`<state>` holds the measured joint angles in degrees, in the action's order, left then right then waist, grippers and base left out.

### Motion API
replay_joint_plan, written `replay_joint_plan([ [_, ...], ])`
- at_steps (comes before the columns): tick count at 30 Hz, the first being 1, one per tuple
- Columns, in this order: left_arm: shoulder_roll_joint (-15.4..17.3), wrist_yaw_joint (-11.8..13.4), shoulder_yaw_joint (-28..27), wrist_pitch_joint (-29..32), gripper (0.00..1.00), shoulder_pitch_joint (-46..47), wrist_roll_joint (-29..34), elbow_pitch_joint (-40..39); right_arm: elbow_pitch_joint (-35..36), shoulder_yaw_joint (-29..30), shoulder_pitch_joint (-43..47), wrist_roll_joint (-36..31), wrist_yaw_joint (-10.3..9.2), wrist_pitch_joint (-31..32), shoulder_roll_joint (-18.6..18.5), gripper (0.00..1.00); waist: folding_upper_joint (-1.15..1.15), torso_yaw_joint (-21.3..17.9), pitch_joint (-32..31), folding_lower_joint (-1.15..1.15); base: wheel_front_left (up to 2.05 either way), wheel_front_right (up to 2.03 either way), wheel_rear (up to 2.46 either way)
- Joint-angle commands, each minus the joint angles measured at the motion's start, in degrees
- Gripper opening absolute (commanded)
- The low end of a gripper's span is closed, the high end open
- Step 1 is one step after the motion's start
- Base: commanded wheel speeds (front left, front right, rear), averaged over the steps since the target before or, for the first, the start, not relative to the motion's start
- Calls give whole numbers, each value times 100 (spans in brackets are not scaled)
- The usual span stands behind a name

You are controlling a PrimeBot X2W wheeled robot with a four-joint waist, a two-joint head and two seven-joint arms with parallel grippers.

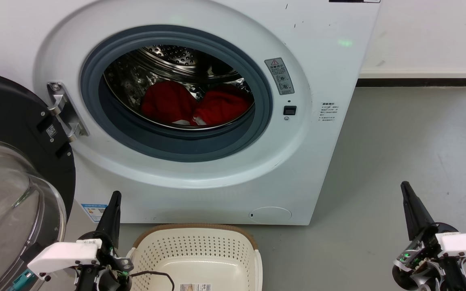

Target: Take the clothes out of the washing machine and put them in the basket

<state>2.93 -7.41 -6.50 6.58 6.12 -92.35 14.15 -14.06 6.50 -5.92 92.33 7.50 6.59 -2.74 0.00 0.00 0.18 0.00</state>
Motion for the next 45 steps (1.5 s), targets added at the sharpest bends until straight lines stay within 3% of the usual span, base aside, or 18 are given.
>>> replay_joint_plan([
  [1, -12, -28, -13, 9, 0, 34, -13, -10, -6, 1, -70, 19, -2, 4, -27, 0, 0, 0, 0, 0, 0, 0, 0],
  [37, -12, -28, -13, 10, 0, 34, -13, -10, -6, 1, -70, 19, -2, 4, -27, 0, 0, 0, 0, 0, 0, 0, 0],
  [38, 0, 0, 0, -2, 100, 0, -1, 0, 0, 0, 0, 0, 0, -1, 0, 100, 0, 0, 0, 0, 0, 0, 0],
  [45, -16, 8, 23, -96, 100, -190, 55, 142, -122, -32, 182, -56, -1, -92, 22, 100, 0, -2, 4, 0, 0, 0, 0],
])
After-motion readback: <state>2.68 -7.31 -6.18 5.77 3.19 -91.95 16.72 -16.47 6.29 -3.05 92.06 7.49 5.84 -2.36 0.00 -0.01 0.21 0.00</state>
